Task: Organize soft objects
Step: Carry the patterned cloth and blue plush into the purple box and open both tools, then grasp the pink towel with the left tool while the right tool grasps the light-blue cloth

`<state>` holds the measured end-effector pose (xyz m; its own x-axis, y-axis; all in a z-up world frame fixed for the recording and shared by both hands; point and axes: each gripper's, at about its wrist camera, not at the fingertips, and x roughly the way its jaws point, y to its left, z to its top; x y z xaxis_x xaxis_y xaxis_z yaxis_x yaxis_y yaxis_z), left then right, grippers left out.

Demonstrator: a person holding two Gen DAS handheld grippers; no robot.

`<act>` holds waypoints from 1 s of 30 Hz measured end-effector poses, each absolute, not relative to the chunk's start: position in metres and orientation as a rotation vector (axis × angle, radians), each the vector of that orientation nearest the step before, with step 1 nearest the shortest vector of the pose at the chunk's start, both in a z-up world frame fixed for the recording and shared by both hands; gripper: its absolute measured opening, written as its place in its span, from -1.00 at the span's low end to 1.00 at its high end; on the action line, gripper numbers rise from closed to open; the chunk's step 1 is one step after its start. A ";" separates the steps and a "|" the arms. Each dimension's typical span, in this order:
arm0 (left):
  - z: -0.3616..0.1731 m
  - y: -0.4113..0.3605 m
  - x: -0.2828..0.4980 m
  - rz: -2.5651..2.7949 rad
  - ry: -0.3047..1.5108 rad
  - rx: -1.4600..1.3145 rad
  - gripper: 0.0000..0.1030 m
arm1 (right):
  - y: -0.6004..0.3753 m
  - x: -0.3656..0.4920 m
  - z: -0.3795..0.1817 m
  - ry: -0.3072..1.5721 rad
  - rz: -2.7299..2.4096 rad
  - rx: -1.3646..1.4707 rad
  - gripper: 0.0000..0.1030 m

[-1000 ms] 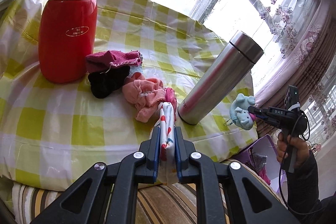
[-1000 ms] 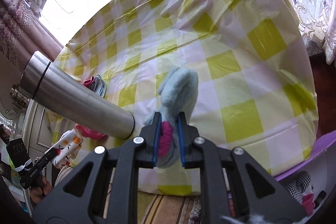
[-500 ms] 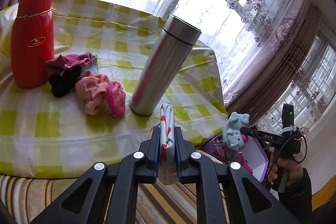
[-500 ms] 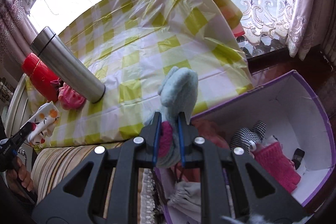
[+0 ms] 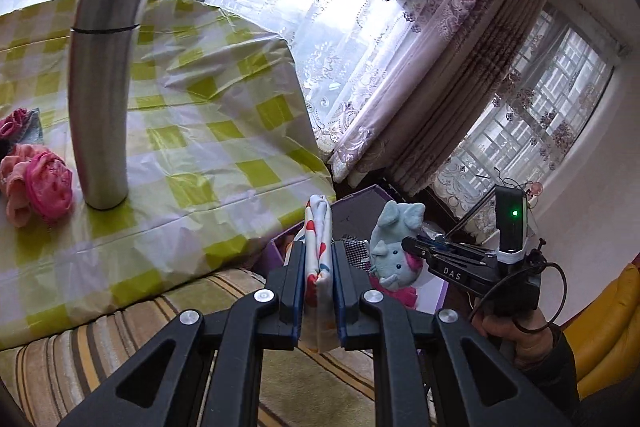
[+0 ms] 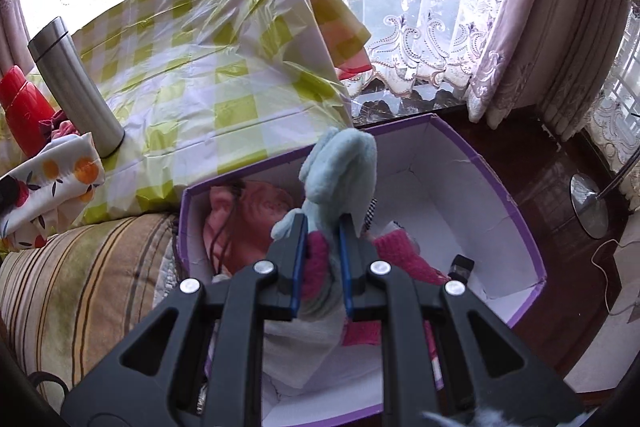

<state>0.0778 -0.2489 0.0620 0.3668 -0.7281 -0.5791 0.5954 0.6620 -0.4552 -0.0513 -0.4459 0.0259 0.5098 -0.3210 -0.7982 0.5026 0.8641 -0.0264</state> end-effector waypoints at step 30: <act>0.048 -0.252 0.078 -0.840 0.946 -0.230 -0.02 | -0.471 -0.073 0.019 0.941 -0.535 0.287 0.00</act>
<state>0.0779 -0.2519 0.0478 0.3039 -0.7218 -0.6218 0.5322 0.6700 -0.5175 -0.0730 -0.4711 0.0187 0.4732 -0.3085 -0.8252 0.5517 0.8341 0.0045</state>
